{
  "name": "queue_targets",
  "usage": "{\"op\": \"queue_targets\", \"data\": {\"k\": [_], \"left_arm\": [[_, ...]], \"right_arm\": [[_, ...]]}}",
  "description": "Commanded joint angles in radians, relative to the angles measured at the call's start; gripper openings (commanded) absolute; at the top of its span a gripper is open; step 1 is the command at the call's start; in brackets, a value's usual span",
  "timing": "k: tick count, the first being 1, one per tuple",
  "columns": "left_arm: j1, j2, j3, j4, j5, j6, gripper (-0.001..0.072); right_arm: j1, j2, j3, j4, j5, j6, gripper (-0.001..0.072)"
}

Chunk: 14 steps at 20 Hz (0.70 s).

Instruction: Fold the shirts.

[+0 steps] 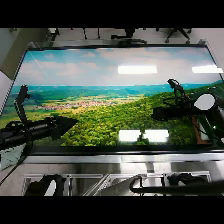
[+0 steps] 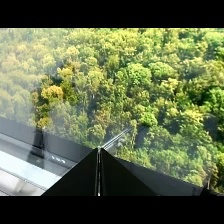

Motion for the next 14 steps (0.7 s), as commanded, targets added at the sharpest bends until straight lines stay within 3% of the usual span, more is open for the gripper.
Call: {"op": "queue_targets", "data": {"k": [1,10,14], "left_arm": [[0.000,0.001,0.000,0.000,0.000,-0.002,0.0017],[0.000,0.001,0.000,-0.003,0.003,-0.002,0.0017],[0.000,0.000,0.003,0.063,0.083,0.004,0.0016]], "right_arm": [[0.001,0.000,0.000,0.000,0.000,0.000,0.0015],[0.001,0.000,0.000,0.000,0.000,0.000,0.0015],[0.001,-0.009,0.000,0.000,-0.037,0.000,0.0016]]}}
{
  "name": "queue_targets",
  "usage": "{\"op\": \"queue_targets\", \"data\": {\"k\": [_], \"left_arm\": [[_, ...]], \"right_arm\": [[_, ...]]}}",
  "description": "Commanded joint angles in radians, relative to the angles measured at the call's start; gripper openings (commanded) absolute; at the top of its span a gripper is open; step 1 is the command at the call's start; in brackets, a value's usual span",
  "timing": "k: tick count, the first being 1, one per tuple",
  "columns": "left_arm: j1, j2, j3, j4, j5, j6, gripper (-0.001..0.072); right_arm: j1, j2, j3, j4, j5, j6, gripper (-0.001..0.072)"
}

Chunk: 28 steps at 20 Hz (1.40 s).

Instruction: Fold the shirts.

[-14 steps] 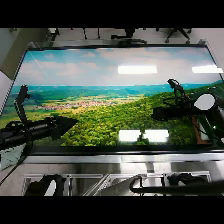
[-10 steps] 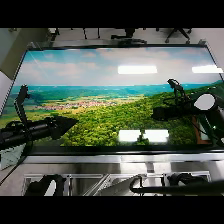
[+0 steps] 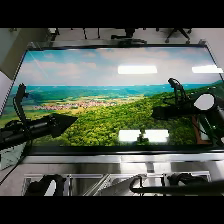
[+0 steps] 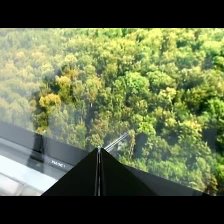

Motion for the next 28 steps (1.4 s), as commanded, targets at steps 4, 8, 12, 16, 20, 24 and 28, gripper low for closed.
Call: {"op": "queue_targets", "data": {"k": [4,8,12,16,20,24,28], "left_arm": [[0.123,-0.014,0.041,0.714,0.139,-0.291,0.0091],[0.447,-0.150,0.002,1.023,0.196,-0.418,0.0693],[0.761,-0.359,-0.025,1.007,0.320,-0.418,0.0693],[0.897,-0.526,0.047,1.007,0.343,-0.417,0.0693],[0.883,-0.665,0.092,1.009,0.334,-0.417,0.0692],[0.850,-0.753,0.157,1.008,0.296,-0.414,0.0013],[0.736,-0.734,0.314,1.003,0.186,-0.410,0.0011]], "right_arm": [[0.001,-0.014,0.000,0.001,-0.017,0.000,0.0016],[0.001,-0.046,0.000,0.005,-0.024,-0.001,0.0027],[0.001,-0.066,0.000,0.003,-0.060,-0.005,0.0363],[0.001,-0.095,0.000,0.004,-0.096,-0.030,0.0363],[0.000,-0.107,0.000,0.004,-0.126,-0.030,0.0363],[0.001,-0.107,0.000,0.004,-0.161,-0.030,0.0362],[0.000,-0.107,0.000,0.004,-0.161,-0.040,0.0072]]}}
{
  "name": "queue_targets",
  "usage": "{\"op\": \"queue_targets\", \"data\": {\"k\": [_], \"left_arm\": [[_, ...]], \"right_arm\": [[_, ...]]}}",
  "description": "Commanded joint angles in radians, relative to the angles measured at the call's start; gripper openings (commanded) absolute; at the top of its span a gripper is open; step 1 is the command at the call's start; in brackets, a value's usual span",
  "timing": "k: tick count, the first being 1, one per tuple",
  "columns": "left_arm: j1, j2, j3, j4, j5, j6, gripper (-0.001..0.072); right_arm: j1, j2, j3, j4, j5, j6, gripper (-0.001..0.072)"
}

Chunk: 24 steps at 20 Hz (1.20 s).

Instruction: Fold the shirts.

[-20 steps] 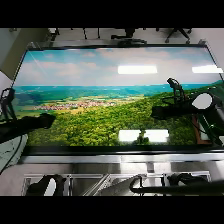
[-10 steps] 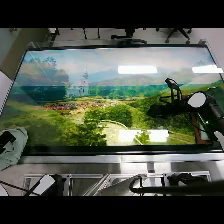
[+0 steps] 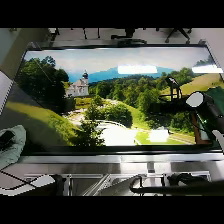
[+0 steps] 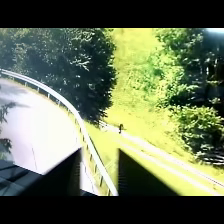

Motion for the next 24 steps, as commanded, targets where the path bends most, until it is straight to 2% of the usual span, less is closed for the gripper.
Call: {"op": "queue_targets", "data": {"k": [1,7,12,16,20,21,22,23,24], "left_arm": [[-0.126,0.023,0.137,-0.017,-0.108,0.010,0.0011],[-0.582,0.238,0.299,-0.331,-0.222,0.025,0.0011],[-0.991,0.345,0.315,-0.372,-0.174,-0.009,0.0011],[-1.193,0.287,0.269,-0.373,-0.085,-0.024,0.0011],[-1.316,0.111,0.173,-0.373,0.085,-0.024,0.0014],[-1.323,0.059,0.171,-0.373,0.104,-0.024,0.0019],[-1.318,0.018,0.185,-0.372,0.096,-0.024,0.0020],[-1.304,-0.016,0.217,-0.372,0.064,-0.024,0.0082],[-1.277,-0.040,0.261,-0.372,0.018,-0.024,0.0452]], "right_arm": [[0.000,0.000,0.001,0.000,-0.011,-0.026,0.0063],[0.000,0.010,0.004,0.000,-0.011,-0.026,0.0060],[-0.009,0.024,0.004,-0.005,-0.011,-0.026,0.0060],[-0.014,0.024,0.004,-0.012,0.000,-0.026,0.0063],[-0.014,0.023,0.004,-0.035,-0.001,-0.026,0.0070],[-0.014,0.023,0.004,-0.035,-0.002,-0.026,0.0184],[-0.014,0.021,0.004,-0.034,-0.004,-0.026,0.0268],[-0.014,0.020,0.004,-0.035,-0.004,-0.026,0.0267],[-0.014,0.017,0.004,-0.034,-0.004,-0.026,0.0267]]}}
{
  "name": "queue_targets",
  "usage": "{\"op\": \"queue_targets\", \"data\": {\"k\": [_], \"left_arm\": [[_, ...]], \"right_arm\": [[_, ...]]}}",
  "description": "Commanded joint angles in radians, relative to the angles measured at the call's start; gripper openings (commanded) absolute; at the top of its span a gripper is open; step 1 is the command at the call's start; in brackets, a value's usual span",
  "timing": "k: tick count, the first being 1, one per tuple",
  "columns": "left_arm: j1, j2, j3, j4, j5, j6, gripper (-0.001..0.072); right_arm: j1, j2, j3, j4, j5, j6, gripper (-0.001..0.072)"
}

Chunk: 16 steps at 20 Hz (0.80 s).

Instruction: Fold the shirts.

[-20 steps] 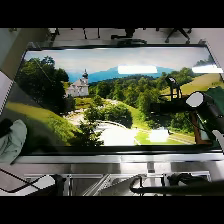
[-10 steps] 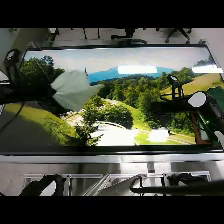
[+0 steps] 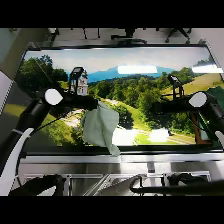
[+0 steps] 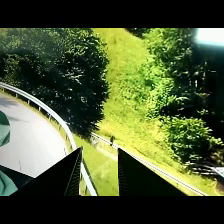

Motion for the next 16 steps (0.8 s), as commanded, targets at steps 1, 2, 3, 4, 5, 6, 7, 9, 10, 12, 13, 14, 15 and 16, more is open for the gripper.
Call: {"op": "queue_targets", "data": {"k": [1,2,3,4,5,6,7,9,10,12,13,14,15,16], "left_arm": [[0.040,-0.103,0.098,-0.001,-0.076,-0.015,0.0630],[0.080,-0.103,0.150,0.000,-0.139,-0.016,0.0603],[0.126,-0.098,0.198,0.000,-0.209,-0.017,0.0603],[0.174,-0.082,0.224,0.001,-0.273,-0.017,0.0603],[0.220,-0.052,0.216,0.000,-0.332,-0.028,0.0603],[0.256,-0.015,0.176,0.000,-0.378,-0.037,0.0603],[0.290,0.032,0.103,0.000,-0.417,-0.038,0.0603],[0.316,0.140,-0.091,-0.002,-0.411,-0.038,0.0603],[0.313,0.197,-0.228,-0.005,-0.361,-0.039,0.0603],[0.284,0.288,-0.466,-0.074,-0.223,-0.038,0.0603],[0.257,0.327,-0.576,-0.135,-0.131,-0.037,0.0603],[0.227,0.353,-0.664,-0.192,-0.037,-0.029,0.0603],[0.191,0.371,-0.742,-0.243,0.060,-0.029,0.0603],[0.153,0.377,-0.796,-0.282,0.139,-0.027,0.0603]], "right_arm": [[0.000,-0.011,0.000,-0.005,-0.001,0.000,0.0268],[0.000,-0.023,0.000,0.003,-0.001,-0.001,0.0286],[0.000,-0.043,0.000,0.045,0.000,-0.031,0.0370],[0.001,-0.068,0.000,0.126,0.003,-0.083,0.0429],[0.003,-0.093,0.000,0.213,0.003,-0.153,0.0435],[0.011,-0.125,0.000,0.301,0.002,-0.233,0.0435],[0.019,-0.159,0.000,0.370,0.000,-0.296,0.0435],[0.032,-0.241,0.000,0.488,-0.002,-0.394,0.0437],[0.034,-0.285,0.000,0.543,-0.002,-0.436,0.0436],[0.040,-0.370,0.000,0.658,-0.006,-0.538,0.0436],[0.046,-0.407,0.001,0.708,-0.006,-0.581,0.0436],[0.055,-0.446,0.001,0.753,-0.005,-0.617,0.0436],[0.065,-0.480,0.001,0.787,-0.005,-0.644,0.0436],[0.079,-0.513,0.001,0.821,-0.005,-0.666,0.0436]]}}
